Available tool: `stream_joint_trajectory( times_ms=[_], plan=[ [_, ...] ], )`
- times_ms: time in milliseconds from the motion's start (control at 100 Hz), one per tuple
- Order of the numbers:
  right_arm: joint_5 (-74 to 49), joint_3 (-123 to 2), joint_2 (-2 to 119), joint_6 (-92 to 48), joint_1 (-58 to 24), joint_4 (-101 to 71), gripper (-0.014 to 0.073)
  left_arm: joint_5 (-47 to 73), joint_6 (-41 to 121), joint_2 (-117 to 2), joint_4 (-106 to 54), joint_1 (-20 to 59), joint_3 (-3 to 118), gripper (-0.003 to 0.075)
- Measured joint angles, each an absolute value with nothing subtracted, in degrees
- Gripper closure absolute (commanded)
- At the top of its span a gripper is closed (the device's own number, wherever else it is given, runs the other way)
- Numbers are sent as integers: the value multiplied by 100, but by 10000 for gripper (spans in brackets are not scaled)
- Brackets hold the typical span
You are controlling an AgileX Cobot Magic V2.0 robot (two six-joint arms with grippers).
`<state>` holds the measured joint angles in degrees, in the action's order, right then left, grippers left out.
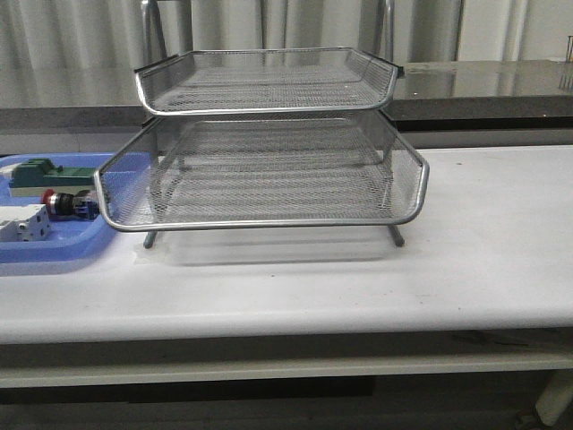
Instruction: Place button on rack with both arms
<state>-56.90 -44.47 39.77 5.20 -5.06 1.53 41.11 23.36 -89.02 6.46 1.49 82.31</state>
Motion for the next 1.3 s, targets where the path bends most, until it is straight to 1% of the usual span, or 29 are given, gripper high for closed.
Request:
stream_joint_trajectory(
  times_ms=[360, 570, 790, 1300],
  plan=[
    [-5690, -4447, 3977, 520, -506, 153, 662, 5307, 3694, -11194, 327, 149, 10634, 23],
    [-5690, -4447, 3977, 520, -506, 153, 662, 5823, 4121, -12188, 56, 149, 11465, 23],
    [-5690, -4447, 3977, 520, -506, 153, 662, 5926, 4398, -12762, -338, 149, 11705, 23],
    [-5690, -4447, 3977, 520, -506, 152, 662, 5928, 4870, -13243, -388, 149, 11722, 24]
  ],
)
